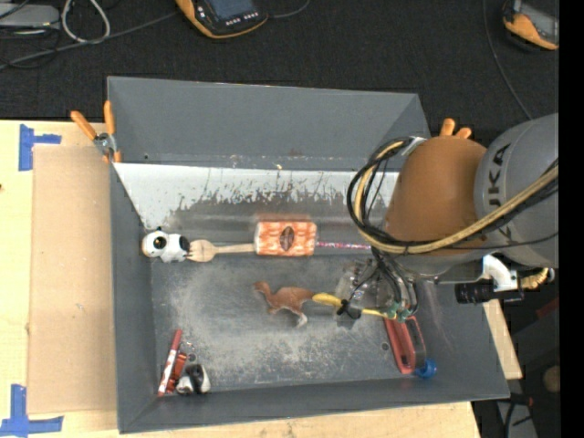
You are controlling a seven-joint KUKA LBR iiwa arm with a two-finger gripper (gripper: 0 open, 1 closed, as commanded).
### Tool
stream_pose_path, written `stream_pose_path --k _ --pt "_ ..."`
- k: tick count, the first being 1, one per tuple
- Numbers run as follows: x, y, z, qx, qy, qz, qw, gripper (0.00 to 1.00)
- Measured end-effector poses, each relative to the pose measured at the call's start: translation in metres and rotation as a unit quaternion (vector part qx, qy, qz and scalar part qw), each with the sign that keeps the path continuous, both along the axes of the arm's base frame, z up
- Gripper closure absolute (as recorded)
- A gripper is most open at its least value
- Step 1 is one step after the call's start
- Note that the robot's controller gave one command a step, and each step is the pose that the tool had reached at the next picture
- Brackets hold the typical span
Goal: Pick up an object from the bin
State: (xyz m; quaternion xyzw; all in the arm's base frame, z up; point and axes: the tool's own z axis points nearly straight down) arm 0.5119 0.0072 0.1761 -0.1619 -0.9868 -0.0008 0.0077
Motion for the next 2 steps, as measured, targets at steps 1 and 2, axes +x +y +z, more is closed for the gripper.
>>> stream_pose_path --k 1,2 --pt "0.000 0.000 0.033 0.000 -0.0003 0.001 1.0000 1.00" --pt "0.001 0.000 0.055 0.001 -0.0008 0.002 1.0000 1.00"
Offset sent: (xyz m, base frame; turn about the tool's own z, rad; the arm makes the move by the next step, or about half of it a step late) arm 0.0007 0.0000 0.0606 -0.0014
